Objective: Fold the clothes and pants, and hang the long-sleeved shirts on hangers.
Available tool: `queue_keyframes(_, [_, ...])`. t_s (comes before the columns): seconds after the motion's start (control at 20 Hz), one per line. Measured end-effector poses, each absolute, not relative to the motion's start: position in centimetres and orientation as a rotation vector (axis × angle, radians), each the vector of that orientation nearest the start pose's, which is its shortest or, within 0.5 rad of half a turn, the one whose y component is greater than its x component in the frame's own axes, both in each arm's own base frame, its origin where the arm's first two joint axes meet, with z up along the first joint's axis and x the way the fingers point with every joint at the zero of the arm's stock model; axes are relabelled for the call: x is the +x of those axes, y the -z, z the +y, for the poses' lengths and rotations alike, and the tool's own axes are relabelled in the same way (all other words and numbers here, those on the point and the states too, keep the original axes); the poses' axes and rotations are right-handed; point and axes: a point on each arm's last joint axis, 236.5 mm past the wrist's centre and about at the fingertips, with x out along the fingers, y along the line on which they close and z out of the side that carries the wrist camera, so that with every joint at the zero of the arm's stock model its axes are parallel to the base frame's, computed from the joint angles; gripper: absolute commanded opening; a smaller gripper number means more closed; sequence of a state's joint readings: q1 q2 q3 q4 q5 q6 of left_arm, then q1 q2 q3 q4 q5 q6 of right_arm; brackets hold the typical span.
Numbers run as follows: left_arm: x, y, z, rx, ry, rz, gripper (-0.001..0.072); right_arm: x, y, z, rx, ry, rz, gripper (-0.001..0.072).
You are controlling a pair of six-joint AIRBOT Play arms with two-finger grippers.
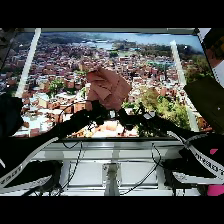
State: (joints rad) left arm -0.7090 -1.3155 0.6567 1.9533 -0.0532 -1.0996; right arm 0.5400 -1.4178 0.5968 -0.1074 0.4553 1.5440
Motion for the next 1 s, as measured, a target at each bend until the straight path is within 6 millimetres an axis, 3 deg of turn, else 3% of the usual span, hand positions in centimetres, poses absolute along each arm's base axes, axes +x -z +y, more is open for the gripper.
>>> queue_keyframes(0.25, [36.1,0.7,-27.2,0.897,0.805,0.314,0.0005,30.3,11.1,27.2,1.186,-0.101,1.363,0.0011])
queue_keyframes(0.4, [36.7,-1.4,-22.6,0.733,0.654,0.454,0.0004,31.2,10.5,25.6,1.173,-0.14,1.362,0.0011])
queue_keyframes(0.55, [35.8,-1.5,-17.0,0.529,0.461,0.65,0.0004,31.4,9.5,25.0,1.135,-0.224,1.371,0.0011])
queue_keyframes(0.65, [34.5,-1.0,-14.2,0.378,0.335,0.756,0.0005,31.5,8.8,25.2,1.107,-0.278,1.377,0.0011])
queue_keyframes(0.8, [32.3,0.3,-11.3,0.165,0.156,0.877,0.0005,31.7,8.0,25.3,1.06,-0.337,1.378,0.0011])
queue_keyframes(1.0, [29.8,2.8,-9.0,-0.078,-0.042,0.967,0.0005,31.4,7.7,25.4,1.011,-0.378,1.389,0.0012])
